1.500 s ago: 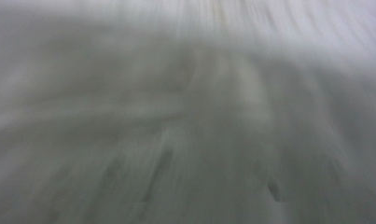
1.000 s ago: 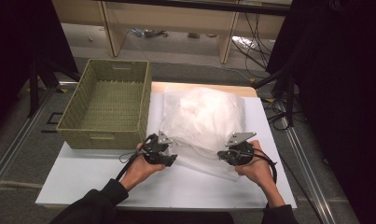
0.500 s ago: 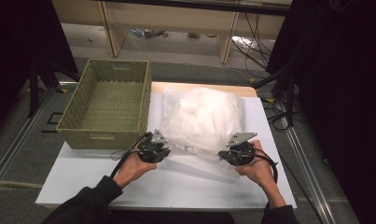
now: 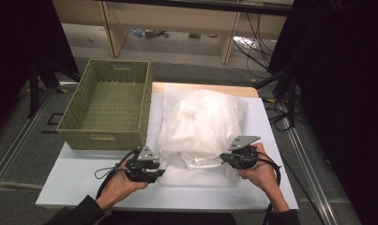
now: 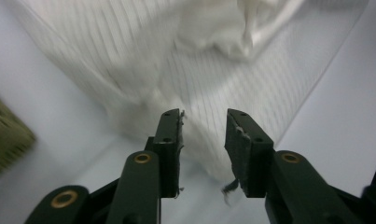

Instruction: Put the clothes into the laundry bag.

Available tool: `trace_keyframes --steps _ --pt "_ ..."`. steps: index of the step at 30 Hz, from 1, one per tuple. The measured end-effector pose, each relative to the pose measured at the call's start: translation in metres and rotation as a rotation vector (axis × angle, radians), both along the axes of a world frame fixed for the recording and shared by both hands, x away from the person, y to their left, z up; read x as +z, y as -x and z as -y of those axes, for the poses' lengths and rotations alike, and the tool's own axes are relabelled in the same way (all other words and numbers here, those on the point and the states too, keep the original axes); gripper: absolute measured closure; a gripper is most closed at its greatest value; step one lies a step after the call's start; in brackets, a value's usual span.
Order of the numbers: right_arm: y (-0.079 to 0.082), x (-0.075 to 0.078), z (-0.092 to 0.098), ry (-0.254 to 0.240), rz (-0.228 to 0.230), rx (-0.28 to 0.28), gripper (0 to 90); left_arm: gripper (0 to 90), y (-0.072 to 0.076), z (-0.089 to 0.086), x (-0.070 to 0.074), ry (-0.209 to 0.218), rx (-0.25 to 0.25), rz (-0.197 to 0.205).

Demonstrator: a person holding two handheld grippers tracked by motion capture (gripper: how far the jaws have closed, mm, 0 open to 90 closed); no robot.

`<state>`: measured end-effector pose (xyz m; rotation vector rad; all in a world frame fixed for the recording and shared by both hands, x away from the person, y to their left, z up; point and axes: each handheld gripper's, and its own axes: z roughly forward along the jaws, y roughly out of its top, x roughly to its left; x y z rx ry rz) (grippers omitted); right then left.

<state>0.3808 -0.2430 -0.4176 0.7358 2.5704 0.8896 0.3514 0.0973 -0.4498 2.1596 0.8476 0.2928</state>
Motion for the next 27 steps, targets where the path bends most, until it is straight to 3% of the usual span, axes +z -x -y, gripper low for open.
trace_keyframes --steps 1,4,6,7,8,10,12,15,17,18,22,23,24,27 --pt "0.0 0.0 0.0 0.001 0.0 -0.002 90.0 61.5 -0.001 0.002 0.004 0.013 -0.005 0.018" --pt "0.001 0.0 -0.001 0.004 0.003 -0.005 90.0 61.3 -0.003 0.013 0.004 -0.007 -0.026 0.023" --pt "0.001 0.001 -0.002 0.001 0.003 -0.009 90.0 62.5 -0.008 0.025 -0.003 -0.069 -0.048 0.016" --pt "0.0 0.001 -0.002 -0.003 0.008 0.015 90.0 62.7 -0.013 0.029 -0.008 -0.102 -0.044 0.014" --pt "0.0 0.001 -0.002 -0.001 0.006 0.006 90.0 62.2 -0.016 0.032 -0.011 -0.109 -0.018 -0.002" --pt "0.001 0.002 -0.003 -0.002 -0.001 0.003 90.0 60.8 -0.027 0.035 -0.018 -0.131 0.029 0.004" --pt "0.0 0.002 -0.003 -0.004 0.002 0.007 90.0 57.6 -0.036 0.034 -0.022 -0.214 0.06 0.019" --pt "0.001 0.001 -0.002 0.0 0.003 -0.005 90.0 67.9 -0.038 0.028 -0.027 -0.216 0.048 -0.025" --pt "0.0 0.001 -0.002 -0.002 0.01 -0.003 90.0 83.8 -0.035 0.021 -0.028 -0.218 0.025 -0.049" --pt "0.0 0.001 -0.001 0.0 0.009 -0.007 90.0 87.7 -0.032 0.017 -0.028 -0.213 0.021 -0.047" --pt "0.002 0.002 -0.002 -0.001 -0.011 -0.024 90.0 89.2 -0.014 -0.002 -0.019 -0.157 -0.007 -0.033" --pt "0.0 0.003 -0.001 0.007 0.02 -0.004 90.0 89.2 -0.007 -0.007 -0.017 -0.15 -0.015 -0.035" --pt "0.001 0.003 -0.001 0.002 0.013 -0.006 90.0 89.2 0.001 -0.012 -0.014 -0.125 -0.021 -0.034" --pt "0.002 0.005 -0.001 -0.003 0.008 0.014 90.0 89.3 0.017 -0.025 -0.016 -0.125 -0.04 -0.044"
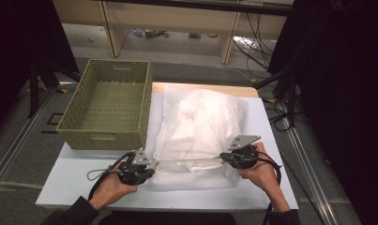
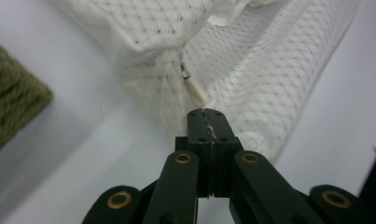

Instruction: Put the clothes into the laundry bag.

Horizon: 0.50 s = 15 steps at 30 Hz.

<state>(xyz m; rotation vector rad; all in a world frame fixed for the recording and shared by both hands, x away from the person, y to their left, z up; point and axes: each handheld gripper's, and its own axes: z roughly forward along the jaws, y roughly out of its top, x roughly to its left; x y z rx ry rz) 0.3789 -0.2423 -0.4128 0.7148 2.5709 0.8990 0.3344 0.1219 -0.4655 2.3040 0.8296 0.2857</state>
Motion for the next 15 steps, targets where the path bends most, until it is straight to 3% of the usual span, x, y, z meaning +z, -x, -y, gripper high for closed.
trace_keyframes --steps 1,3,4,5,7,10,11,12,15 --pt "0.001 0.001 0.0 0.001 0.001 -0.003 90.0 89.4 0.004 -0.003 -0.002 -0.025 -0.022 -0.019" --pt "0.003 0.002 -0.001 -0.006 0.007 -0.002 90.0 89.3 0.01 -0.005 -0.006 -0.035 -0.036 -0.044" --pt "0.005 0.004 -0.001 -0.001 0.009 -0.01 90.0 89.3 0.011 -0.005 -0.006 -0.04 -0.037 -0.039" --pt "0.004 0.006 -0.001 0.001 0.001 0.009 90.0 89.3 0.011 -0.003 -0.003 -0.023 -0.022 -0.022" --pt "0.007 0.009 -0.002 -0.002 0.029 -0.018 90.0 87.9 0.008 0.001 0.006 0.022 0.007 0.01" --pt "0.007 0.014 -0.002 -0.006 0.026 0.003 90.0 73.0 0.007 0.022 0.025 0.098 -0.031 0.055" --pt "0.007 0.014 -0.002 -0.01 0.048 -0.012 90.0 70.6 0.006 0.033 0.028 0.104 -0.055 0.058" --pt "0.009 0.015 -0.002 -0.022 0.022 -0.028 90.0 68.7 0.004 0.041 0.028 0.103 -0.074 0.054" --pt "0.008 0.016 -0.002 -0.02 0.042 -0.019 90.0 61.1 -0.006 0.076 0.017 0.113 -0.099 0.0"
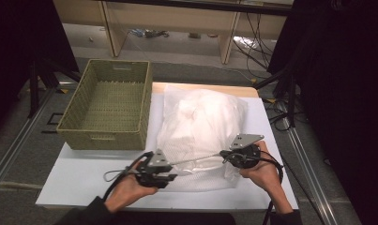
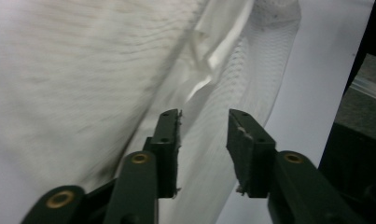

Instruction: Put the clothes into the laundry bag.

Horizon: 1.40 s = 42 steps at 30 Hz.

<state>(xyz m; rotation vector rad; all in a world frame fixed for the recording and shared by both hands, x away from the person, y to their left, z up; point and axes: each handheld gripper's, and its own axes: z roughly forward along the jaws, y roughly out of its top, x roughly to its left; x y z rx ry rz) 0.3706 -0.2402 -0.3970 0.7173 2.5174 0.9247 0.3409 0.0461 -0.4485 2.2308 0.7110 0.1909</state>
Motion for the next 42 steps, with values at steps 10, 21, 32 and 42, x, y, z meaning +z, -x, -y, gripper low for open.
trace_keyframes --steps 10,21,32,42 --pt "0.0 -0.002 0.001 0.004 0.003 0.014 90.0 49.8 -0.052 0.068 -0.031 -0.038 0.102 0.021" --pt "-0.002 -0.001 -0.001 -0.002 0.002 0.014 90.0 86.5 -0.093 0.072 -0.023 0.029 0.237 0.141" --pt "-0.01 -0.013 -0.001 -0.001 -0.026 0.0 90.0 72.5 -0.108 0.093 -0.036 -0.068 0.236 0.224" --pt "-0.012 -0.015 0.003 -0.002 -0.028 0.0 90.0 35.6 -0.068 0.064 -0.019 -0.126 0.105 -0.023"
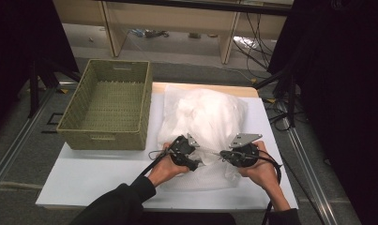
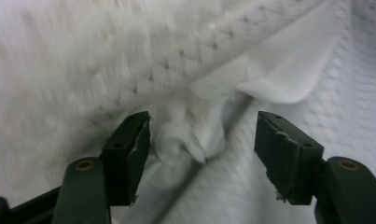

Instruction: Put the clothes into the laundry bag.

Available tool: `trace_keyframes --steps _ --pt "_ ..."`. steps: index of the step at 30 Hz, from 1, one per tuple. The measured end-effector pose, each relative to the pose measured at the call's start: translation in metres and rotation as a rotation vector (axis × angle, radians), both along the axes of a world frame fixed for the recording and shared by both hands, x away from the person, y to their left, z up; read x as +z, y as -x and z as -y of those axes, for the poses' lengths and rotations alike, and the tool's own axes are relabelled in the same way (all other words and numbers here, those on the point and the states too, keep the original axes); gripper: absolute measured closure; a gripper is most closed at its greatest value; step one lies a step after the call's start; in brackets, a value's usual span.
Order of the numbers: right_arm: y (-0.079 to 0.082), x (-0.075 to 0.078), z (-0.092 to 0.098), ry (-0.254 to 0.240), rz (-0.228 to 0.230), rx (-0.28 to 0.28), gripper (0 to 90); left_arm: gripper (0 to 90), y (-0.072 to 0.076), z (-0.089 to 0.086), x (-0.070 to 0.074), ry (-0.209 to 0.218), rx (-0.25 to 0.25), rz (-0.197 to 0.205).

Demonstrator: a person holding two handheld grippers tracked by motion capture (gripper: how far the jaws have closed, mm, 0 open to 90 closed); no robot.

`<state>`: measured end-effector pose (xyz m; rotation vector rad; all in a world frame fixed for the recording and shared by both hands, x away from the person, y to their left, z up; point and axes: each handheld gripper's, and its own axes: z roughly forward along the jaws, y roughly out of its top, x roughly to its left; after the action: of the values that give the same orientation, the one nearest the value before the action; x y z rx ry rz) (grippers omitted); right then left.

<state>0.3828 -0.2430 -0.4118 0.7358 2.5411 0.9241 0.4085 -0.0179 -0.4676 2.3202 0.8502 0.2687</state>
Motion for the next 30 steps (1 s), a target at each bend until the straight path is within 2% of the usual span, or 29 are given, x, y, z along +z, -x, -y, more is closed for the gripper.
trace_keyframes --steps 2,3,6,7,8,9,10,11,13,14,15,17,18,20,21,22,23,25,27,28,29,30 --pt "0.0 -0.001 -0.001 0.008 -0.004 0.002 90.0 35.8 0.0 0.003 -0.001 0.033 0.007 -0.059" --pt "0.002 0.0 -0.002 0.007 -0.015 -0.015 90.0 35.4 -0.001 0.006 -0.002 0.053 0.015 -0.072" --pt "0.001 -0.001 -0.002 0.013 -0.005 0.0 90.0 36.6 -0.009 0.013 -0.007 0.084 0.038 -0.065" --pt "0.001 -0.001 -0.002 0.018 0.002 -0.005 90.0 39.0 -0.014 0.017 -0.01 0.12 0.063 -0.082" --pt "0.001 -0.002 -0.003 0.013 0.0 -0.003 90.0 45.0 -0.018 0.019 -0.013 0.142 0.073 -0.076" --pt "0.001 -0.003 -0.003 0.016 -0.009 0.009 90.0 52.9 -0.022 0.021 -0.014 0.149 0.078 -0.064" --pt "0.002 -0.004 -0.004 0.014 -0.009 0.014 90.0 61.1 -0.026 0.024 -0.018 0.169 0.096 -0.036" --pt "0.004 -0.003 -0.005 0.014 -0.02 0.003 90.0 70.4 -0.03 0.026 -0.02 0.164 0.096 -0.014" --pt "0.003 -0.004 -0.007 0.014 -0.018 0.023 90.0 79.0 -0.038 0.029 -0.024 0.197 0.128 0.015" --pt "0.004 -0.003 -0.007 0.016 -0.02 0.009 90.0 81.3 -0.04 0.03 -0.025 0.204 0.141 0.028" --pt "0.003 -0.004 -0.007 0.013 -0.015 0.018 90.0 82.4 -0.043 0.032 -0.025 0.203 0.153 0.058" --pt "0.002 -0.004 -0.007 0.01 -0.022 0.029 90.0 83.7 -0.049 0.033 -0.024 0.177 0.15 0.123" --pt "0.001 -0.004 -0.007 0.011 -0.023 0.026 90.0 84.1 -0.051 0.037 -0.026 0.218 0.191 0.157" --pt "0.0 -0.004 -0.007 0.009 -0.021 0.01 90.0 84.4 -0.056 0.04 -0.026 0.214 0.194 0.185" --pt "-0.001 -0.003 -0.006 0.012 -0.034 0.01 90.0 84.4 -0.058 0.042 -0.026 0.217 0.197 0.203" --pt "-0.003 -0.005 -0.006 0.008 -0.024 0.004 90.0 84.3 -0.06 0.044 -0.026 0.215 0.199 0.22" --pt "-0.004 -0.004 -0.005 0.011 -0.041 -0.003 90.0 84.2 -0.063 0.046 -0.027 0.182 0.188 0.245" --pt "-0.009 -0.007 -0.005 -0.001 -0.031 -0.004 90.0 84.0 -0.069 0.048 -0.027 0.202 0.202 0.246" --pt "-0.012 -0.009 -0.005 0.008 -0.032 -0.024 90.0 83.1 -0.069 0.047 -0.027 0.204 0.202 0.231" --pt "-0.012 -0.009 -0.005 0.017 -0.022 -0.031 90.0 81.4 -0.067 0.045 -0.026 0.206 0.204 0.19" --pt "-0.014 -0.01 -0.006 0.016 -0.045 -0.004 90.0 76.5 -0.065 0.043 -0.025 0.203 0.205 0.15" --pt "-0.012 -0.011 -0.007 0.01 -0.044 -0.021 90.0 71.6 -0.064 0.041 -0.024 0.2 0.2 0.124"
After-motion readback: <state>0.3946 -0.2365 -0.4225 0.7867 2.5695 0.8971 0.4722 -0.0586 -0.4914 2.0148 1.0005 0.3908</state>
